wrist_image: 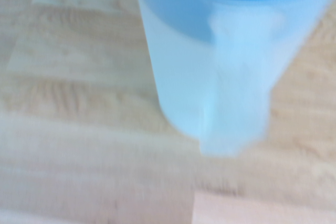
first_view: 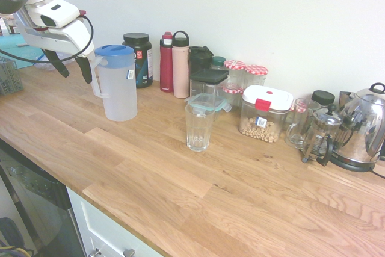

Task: Pour me some water

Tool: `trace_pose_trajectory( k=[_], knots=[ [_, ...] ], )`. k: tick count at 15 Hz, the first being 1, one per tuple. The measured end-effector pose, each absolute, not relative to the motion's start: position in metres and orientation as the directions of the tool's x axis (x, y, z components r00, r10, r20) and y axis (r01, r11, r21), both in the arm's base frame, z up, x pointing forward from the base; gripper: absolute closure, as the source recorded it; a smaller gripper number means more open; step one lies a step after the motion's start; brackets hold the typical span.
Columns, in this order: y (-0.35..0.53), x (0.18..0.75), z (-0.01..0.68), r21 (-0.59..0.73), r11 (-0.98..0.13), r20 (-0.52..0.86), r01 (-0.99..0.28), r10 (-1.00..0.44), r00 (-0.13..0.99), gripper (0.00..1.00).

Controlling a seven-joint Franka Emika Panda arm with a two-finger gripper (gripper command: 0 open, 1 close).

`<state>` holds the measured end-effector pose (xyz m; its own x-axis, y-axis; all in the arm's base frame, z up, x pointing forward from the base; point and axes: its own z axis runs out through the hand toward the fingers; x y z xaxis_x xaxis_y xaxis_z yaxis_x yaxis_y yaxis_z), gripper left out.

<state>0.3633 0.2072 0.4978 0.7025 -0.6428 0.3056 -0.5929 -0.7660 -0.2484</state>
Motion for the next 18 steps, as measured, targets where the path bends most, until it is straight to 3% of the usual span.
trace_pose_trajectory(
  k=[3, 4, 10, 18],
  knots=[
    [0.218, 0.384, 0.492, -0.229, -0.752, 0.33, -0.618, -0.657, 0.678, 0.0],
    [0.22, 0.392, 0.489, -0.226, -0.749, 0.332, -0.622, -0.66, 0.674, 1.0],
    [0.212, 0.435, 0.474, -0.261, -0.743, 0.335, -0.616, -0.669, 0.664, 1.0],
    [0.211, 0.438, 0.477, -0.263, -0.739, 0.328, -0.62, -0.673, 0.663, 1.0]
  ],
)
